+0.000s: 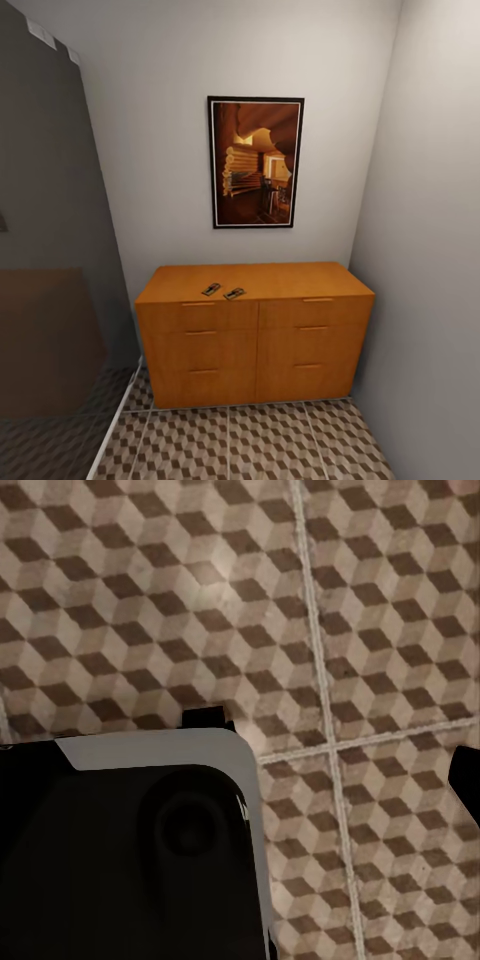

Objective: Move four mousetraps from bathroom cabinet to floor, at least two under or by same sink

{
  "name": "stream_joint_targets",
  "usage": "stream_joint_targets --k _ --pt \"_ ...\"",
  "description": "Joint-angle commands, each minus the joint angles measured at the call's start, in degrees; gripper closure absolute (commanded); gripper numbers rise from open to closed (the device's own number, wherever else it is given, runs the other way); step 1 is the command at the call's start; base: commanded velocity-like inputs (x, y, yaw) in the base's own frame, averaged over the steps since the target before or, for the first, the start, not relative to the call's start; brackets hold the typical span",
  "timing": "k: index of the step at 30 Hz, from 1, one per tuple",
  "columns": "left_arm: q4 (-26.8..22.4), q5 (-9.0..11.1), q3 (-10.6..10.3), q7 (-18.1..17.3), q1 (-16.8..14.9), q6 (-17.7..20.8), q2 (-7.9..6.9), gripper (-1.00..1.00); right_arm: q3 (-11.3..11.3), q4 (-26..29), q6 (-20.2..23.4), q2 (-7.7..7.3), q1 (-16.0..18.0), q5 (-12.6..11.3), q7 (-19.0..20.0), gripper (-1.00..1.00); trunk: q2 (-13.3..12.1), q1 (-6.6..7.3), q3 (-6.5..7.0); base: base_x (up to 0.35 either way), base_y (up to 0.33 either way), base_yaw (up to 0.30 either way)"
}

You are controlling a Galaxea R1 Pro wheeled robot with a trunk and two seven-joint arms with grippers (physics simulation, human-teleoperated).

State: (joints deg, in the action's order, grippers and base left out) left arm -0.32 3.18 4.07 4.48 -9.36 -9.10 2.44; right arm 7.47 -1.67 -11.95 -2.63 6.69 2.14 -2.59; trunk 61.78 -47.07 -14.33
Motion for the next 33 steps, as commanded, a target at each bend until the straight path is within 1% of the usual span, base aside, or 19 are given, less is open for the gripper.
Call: stream_joint_targets --k 1,10,24,33 --pt "0.1 0.3 0.4 0.0 0.0 -0.2 0.02 -1.0 0.4 -0.2 -0.4 -0.01 0.1 0.2 -0.1 -1.0 0.0 -0.02 -0.07 0.133 -0.023 0.0" --pt "0.1 0.4 0.4 0.0 0.0 -0.2 0.02 -1.0 0.4 -0.2 -0.4 -0.03 0.1 0.2 -0.1 -1.0 0.0 -0.02 -0.07 0.09 -0.008 0.0" --pt "0.1 0.4 0.4 0.0 0.0 -0.2 0.02 -1.0 0.4 -0.2 -0.4 -0.06 0.1 0.3 0.0 -1.0 0.0 -0.02 -0.08 0.011 -0.001 0.004" --pt "0.1 0.4 0.4 0.1 0.0 -0.2 0.02 -1.0 0.3 -0.2 -0.4 -0.16 0.1 0.3 0.0 -1.0 0.0 -0.02 -0.28 0.0 0.0 0.148"
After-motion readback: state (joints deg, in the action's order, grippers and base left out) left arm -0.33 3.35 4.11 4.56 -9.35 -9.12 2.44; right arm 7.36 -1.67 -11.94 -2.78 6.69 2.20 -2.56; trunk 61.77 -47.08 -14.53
